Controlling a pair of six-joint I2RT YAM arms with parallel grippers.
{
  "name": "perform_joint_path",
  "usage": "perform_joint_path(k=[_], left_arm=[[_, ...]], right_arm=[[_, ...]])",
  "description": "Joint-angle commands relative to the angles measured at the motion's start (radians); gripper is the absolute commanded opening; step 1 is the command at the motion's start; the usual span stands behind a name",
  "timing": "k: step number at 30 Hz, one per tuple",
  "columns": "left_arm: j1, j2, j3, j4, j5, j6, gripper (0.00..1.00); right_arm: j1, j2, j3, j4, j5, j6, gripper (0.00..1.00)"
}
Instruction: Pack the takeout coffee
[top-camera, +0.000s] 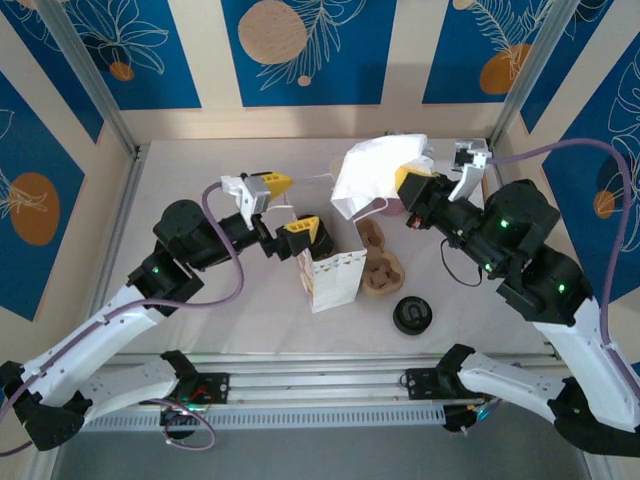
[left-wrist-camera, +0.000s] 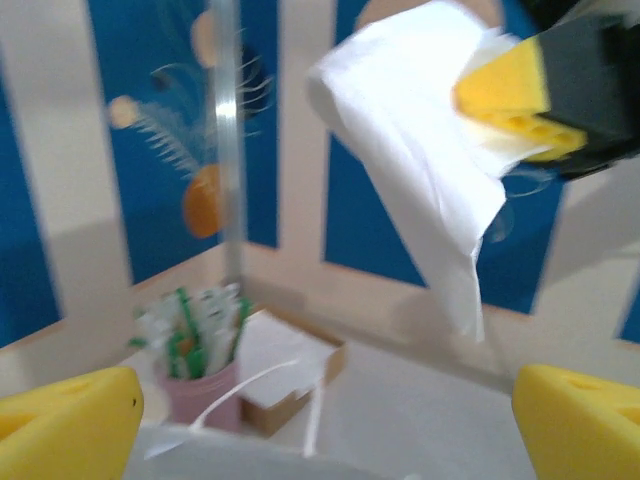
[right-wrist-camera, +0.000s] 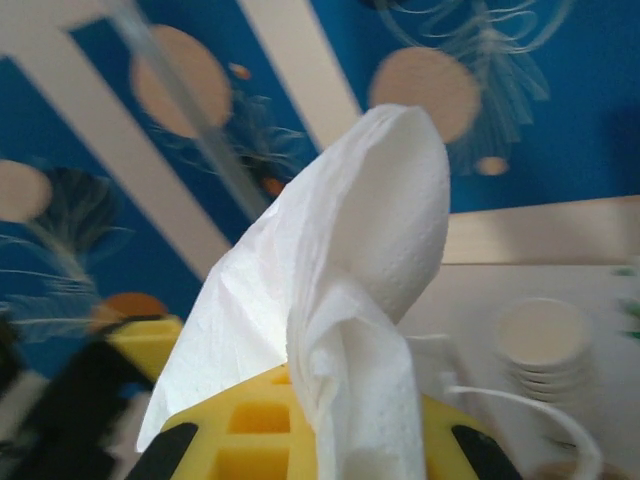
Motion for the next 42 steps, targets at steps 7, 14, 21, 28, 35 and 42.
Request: perform_joint_path(k=[7,14,21,28,35,42], left_arm=[[-0.003,-0.054,-0.053,-0.118,-0.549,0.167,0.98],[0.013,-0.076,-0.137,-0.015,-0.66,0.177,1.0],[0.059,-0.087,-0.192,0.031,-0.726,0.077,1.0],[0.163,-0.066,-0.195,0.004,-0.627,-0.09,1.0],[0.223,-0.051,-0.201,-0.005,-0.575,-0.161,1.0],[0.23,-0.05,-0.205,-0.004,-0.562,-0.164,1.0]], right_arm=[[0.12,0.251,0.249,-0.404,0.602,-0.22,0.0],[0.353,0.354,0.273,-0.286,0.614,-0.357,0.0],[0.392,0.449,0.282,-0.264,0.668,-0.416,0.0],[0.394,0.506,0.293,-0.311,0.594,-0.389,0.0],[0.391,0.567,0.282,-0.422,0.566,-0.299,0.0],[0.375,0.598,0.252,-0.495,0.471,-0.205,0.07]])
